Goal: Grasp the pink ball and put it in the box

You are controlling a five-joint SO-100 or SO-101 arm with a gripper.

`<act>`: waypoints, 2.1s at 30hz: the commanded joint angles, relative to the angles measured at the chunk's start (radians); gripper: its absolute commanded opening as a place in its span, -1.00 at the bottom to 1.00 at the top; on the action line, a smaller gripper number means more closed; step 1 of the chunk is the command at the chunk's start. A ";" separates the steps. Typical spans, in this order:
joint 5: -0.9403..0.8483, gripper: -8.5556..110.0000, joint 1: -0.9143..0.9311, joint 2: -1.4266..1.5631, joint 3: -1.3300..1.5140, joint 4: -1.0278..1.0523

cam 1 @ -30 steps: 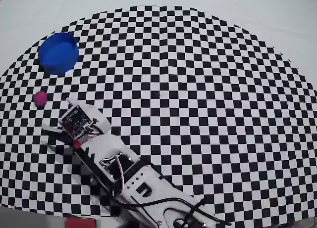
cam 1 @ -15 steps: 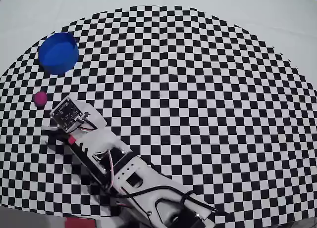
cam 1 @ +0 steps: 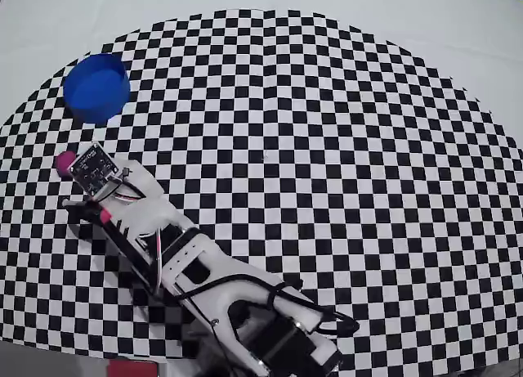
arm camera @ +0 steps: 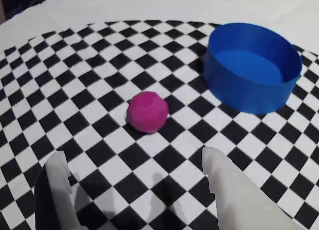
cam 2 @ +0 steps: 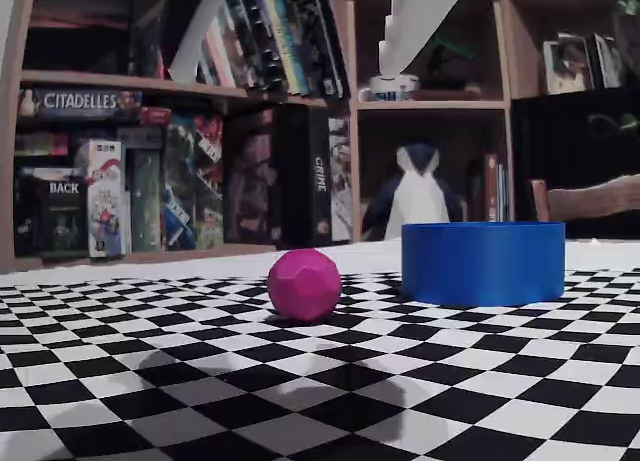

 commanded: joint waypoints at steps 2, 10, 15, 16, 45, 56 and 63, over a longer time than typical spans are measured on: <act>0.003 -0.32 0.015 -0.071 -0.087 -0.029; 0.003 -0.32 0.031 -0.186 -0.160 -0.031; 0.005 -0.32 0.032 -0.245 -0.201 -0.031; 0.005 -0.32 0.032 -0.258 -0.210 -0.031; 0.005 -0.32 0.012 -0.586 -0.472 -0.031; 0.005 -0.32 0.012 -0.695 -0.571 -0.026; 0.005 -0.32 0.017 -0.758 -0.637 -0.002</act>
